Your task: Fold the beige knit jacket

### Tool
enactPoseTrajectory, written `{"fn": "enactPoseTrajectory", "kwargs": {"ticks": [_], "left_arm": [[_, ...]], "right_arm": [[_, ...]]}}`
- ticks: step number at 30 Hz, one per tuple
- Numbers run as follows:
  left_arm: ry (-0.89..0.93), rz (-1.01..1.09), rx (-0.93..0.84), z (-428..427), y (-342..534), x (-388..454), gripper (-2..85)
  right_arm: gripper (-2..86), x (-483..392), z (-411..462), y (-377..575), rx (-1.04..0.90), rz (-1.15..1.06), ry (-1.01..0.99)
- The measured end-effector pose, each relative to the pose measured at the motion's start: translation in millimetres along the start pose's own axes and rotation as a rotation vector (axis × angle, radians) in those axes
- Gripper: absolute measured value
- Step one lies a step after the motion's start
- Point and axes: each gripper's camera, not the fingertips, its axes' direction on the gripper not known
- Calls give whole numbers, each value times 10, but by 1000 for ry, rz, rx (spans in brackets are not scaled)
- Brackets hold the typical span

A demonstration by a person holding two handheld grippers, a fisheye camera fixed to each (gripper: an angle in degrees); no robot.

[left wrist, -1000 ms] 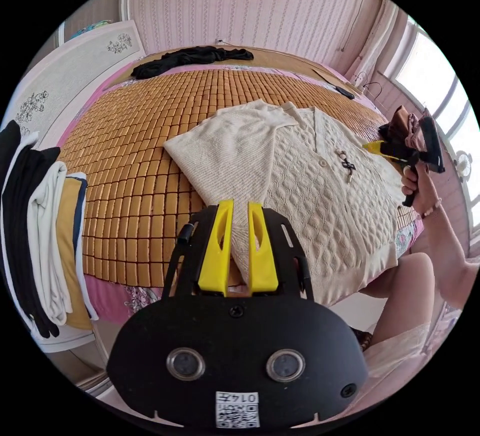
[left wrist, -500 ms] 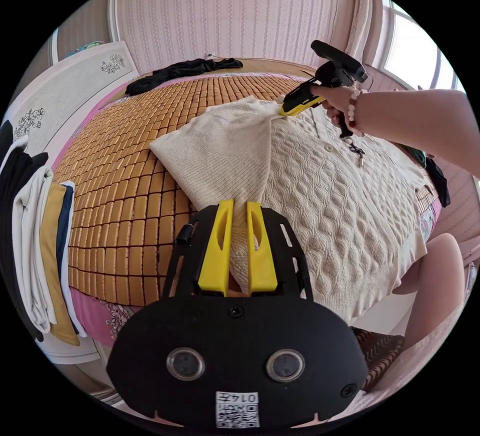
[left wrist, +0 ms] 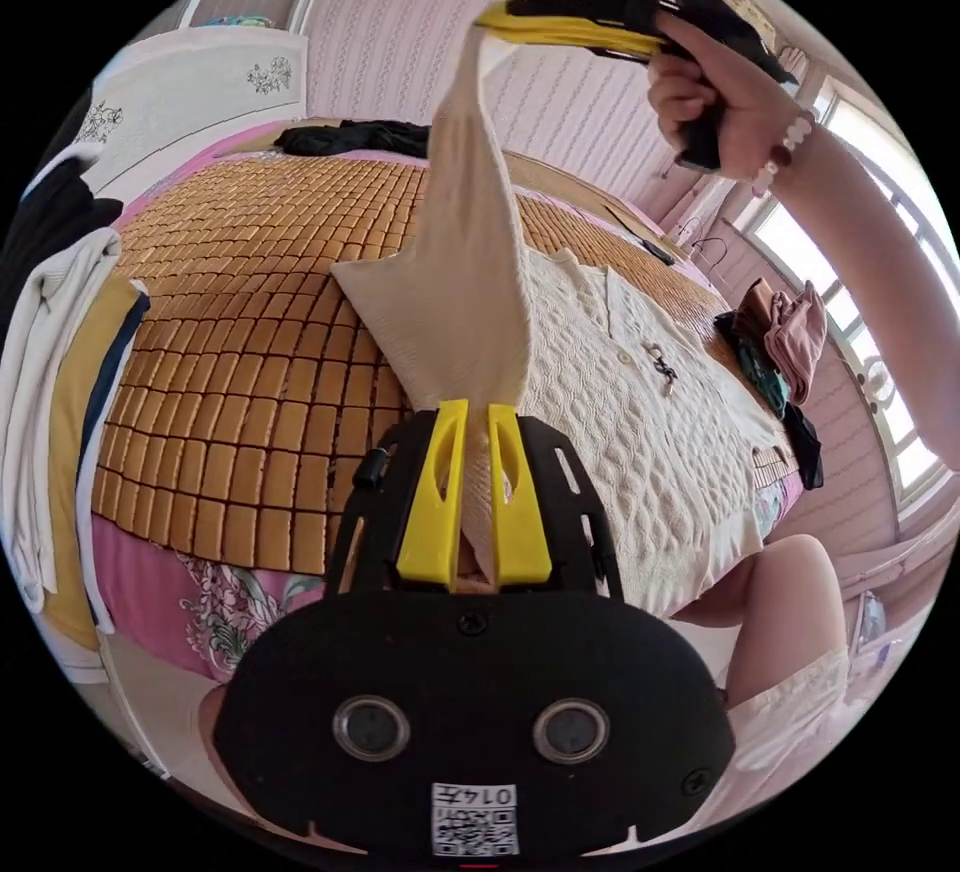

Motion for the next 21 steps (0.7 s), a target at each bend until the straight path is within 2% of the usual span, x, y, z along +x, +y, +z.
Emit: {"fn": "enactPoseTrajectory", "kwargs": {"ticks": [2,4,7,10,13,17,21], "left_arm": [[2,-30,38,-257,72,-83,45],[21,-45,56,-458,150,-153,46],[4,-48,40,-665,265,-224,47],[15,-30,20,-729,341,-220,47],[13,22,-13,-626,347,-145,49],[53,106,-39,-415,169,0,59],[20,234,-64,-107,-239,205,73]], "right_arm": [[25,-444,469,-125,-23,-98,-126],[42,-654,794,-156,-70,-141,-131],[108,-630,1055,-131,-160,-89,-100],[119,-336,832,155,-120,4,-87],[116,121,470,695,-140,156,133],[116,665,81,1504,-391,312,596],[118,1033,-197,1914,-489,451,794]]}}
